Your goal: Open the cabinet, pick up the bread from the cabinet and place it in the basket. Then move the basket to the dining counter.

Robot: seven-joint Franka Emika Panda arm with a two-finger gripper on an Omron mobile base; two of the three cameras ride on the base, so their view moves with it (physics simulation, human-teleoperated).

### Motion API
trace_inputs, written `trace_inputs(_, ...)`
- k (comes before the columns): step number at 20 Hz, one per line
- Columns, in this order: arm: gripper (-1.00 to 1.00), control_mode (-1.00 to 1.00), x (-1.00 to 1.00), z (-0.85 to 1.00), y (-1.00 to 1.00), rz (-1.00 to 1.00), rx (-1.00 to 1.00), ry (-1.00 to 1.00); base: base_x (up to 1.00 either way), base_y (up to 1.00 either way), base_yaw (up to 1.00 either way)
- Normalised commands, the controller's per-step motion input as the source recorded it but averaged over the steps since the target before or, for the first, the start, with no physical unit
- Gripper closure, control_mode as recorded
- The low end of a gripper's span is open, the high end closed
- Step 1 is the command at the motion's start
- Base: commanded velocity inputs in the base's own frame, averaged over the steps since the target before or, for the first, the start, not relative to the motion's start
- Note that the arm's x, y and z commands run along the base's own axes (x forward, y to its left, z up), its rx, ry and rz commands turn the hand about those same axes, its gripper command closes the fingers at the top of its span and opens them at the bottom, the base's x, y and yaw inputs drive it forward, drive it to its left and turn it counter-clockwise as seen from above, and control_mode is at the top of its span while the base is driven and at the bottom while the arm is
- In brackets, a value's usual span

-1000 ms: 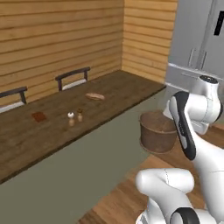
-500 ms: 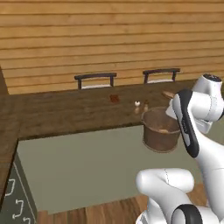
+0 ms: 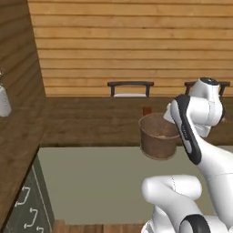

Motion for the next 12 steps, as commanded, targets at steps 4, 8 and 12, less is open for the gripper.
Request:
trace_inputs(4,1.00,1.00,0.00,0.00,0.00,0.00,0.00,0.00,0.72,-0.09,-0.22)
trace_inputs(8,1.00,1.00,0.00,0.00,0.00,0.00,0.00,0.00,0.36,0.49,-0.37)
trace_inputs(12,1.00,1.00,0.00,0.00,0.00,0.00,0.00,0.00,0.17,0.76,-0.27)
